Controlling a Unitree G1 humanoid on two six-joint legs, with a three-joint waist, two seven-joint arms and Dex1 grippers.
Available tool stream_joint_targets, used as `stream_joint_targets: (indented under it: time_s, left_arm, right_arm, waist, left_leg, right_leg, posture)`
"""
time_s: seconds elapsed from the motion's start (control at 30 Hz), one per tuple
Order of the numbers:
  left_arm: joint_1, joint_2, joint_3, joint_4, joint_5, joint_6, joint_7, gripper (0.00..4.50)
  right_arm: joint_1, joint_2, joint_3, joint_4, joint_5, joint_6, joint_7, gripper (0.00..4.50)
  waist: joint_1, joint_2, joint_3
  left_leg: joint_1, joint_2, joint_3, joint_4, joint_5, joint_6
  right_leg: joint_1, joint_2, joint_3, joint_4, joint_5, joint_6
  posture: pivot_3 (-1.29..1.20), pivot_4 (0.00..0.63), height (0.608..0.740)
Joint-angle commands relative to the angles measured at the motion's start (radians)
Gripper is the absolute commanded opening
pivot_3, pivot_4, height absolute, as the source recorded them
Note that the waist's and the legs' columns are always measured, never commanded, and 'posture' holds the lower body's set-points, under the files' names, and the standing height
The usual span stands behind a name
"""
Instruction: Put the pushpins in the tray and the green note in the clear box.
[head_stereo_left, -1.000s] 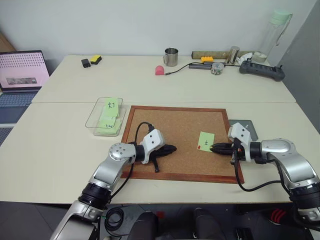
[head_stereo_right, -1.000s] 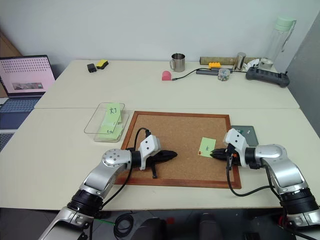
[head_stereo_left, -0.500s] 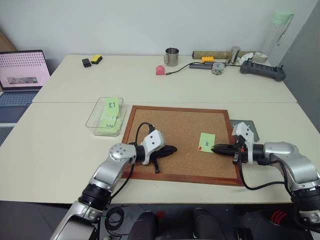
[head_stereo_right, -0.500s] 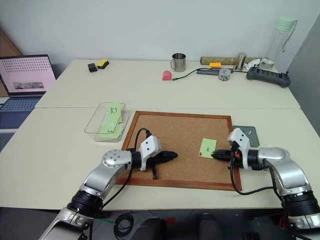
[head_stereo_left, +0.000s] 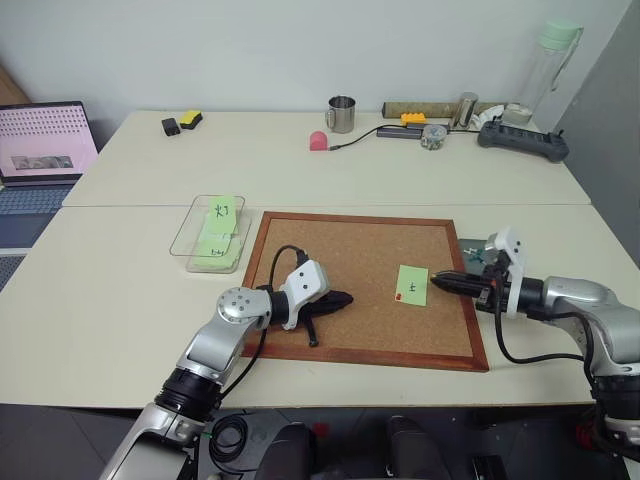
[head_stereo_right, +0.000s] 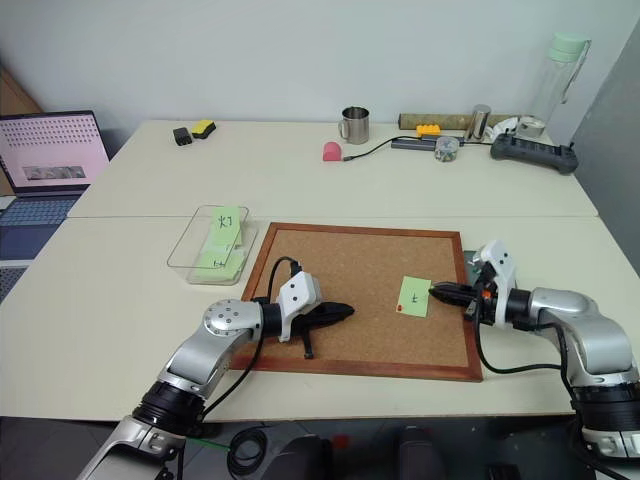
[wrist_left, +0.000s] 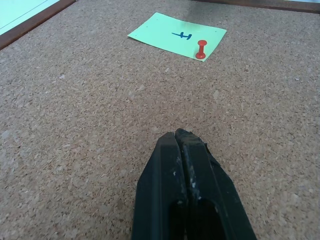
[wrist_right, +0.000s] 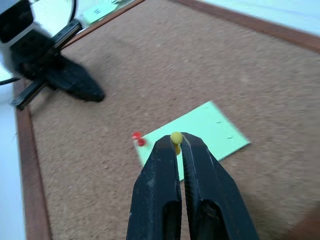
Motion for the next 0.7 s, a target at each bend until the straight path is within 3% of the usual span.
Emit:
stream_joint_targets:
  time_s: [0.03,0.27,0.5,0.7]
  left_arm:
    - [0.032,0.023,-0.022,0.026,0.034,0.018,-0.009,0.00]
    - [0.024,0.022,-0.022,0.033,0.035,0.013,-0.010,0.00]
    - [0.017,0.017,-0.023,0.040,0.035,0.012,-0.010,0.00]
    - [0.023,0.021,-0.021,0.035,0.035,0.015,-0.009,0.00]
  right_arm:
    - [-0.031,-0.044,-0.087,0.069,-0.035,-0.025,-0.076,0.07]
    - [-0.063,-0.097,-0.065,0.247,-0.156,-0.108,-0.137,0.07]
    - [-0.095,-0.075,-0.049,0.320,-0.203,-0.169,-0.143,1.43]
    - [-0.074,-0.109,-0.039,0.236,-0.198,-0.220,-0.070,2.62]
  waist:
    - [0.001,0.000,0.000]
    - [-0.003,0.001,0.000]
    - [-0.003,0.001,0.000]
    - [-0.002,0.001,0.000]
  left_leg:
    - [0.000,0.000,0.000,0.000,0.000,0.000]
    - [0.000,0.000,0.003,0.000,0.000,0.000]
    - [0.000,0.000,0.004,0.000,0.000,0.000]
    - [0.000,0.000,0.003,0.000,0.000,0.000]
  right_leg:
    - [0.000,0.000,0.000,0.000,0.000,0.000]
    - [0.000,0.000,0.000,0.000,0.000,0.000]
    - [0.000,0.000,0.001,0.000,0.000,0.000]
    - [0.000,0.000,0.000,0.000,0.000,0.000]
  posture:
    - [0.00,0.150,0.740]
    - [0.00,0.150,0.740]
    - [0.00,0.150,0.740]
    - [0.00,0.150,0.740]
